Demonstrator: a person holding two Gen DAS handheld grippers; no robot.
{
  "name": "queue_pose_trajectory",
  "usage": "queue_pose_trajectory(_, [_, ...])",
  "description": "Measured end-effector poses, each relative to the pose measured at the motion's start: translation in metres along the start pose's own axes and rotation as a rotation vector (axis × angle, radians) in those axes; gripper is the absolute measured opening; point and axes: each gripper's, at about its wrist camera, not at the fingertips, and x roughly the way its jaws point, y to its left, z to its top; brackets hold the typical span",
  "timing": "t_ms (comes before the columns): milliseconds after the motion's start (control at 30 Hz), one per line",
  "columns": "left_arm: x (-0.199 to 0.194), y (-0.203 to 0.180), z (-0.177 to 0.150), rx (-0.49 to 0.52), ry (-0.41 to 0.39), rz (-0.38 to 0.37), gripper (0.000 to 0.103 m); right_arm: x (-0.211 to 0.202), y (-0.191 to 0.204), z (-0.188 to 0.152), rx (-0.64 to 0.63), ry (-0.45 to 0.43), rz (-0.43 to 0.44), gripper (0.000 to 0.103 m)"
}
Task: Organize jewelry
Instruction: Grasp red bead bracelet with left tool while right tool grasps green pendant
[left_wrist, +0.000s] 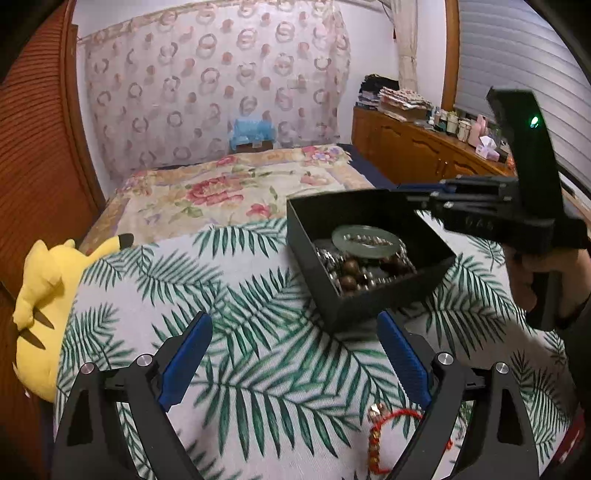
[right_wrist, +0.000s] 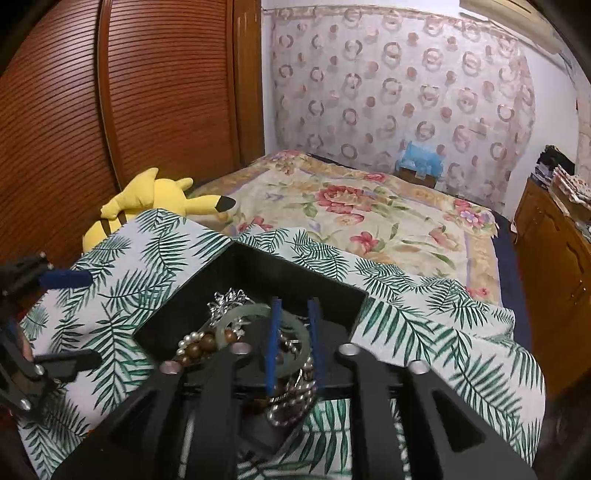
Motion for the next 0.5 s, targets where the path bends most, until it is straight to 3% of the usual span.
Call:
queue_pose_trajectory(200, [-0.012, -0.006, -0.019, 0.004, 0.004, -0.009, 0.087, -0.037, 0.011, -0.027, 0.021, -0.016, 0.007, 0.022])
queue_pose_trajectory(500, [-0.035, -0.025, -0.045, 0.033, 0.007, -0.029, 0.087, -0.065, 0.036, -0.080, 0.016, 0.057, 0.000, 0.022])
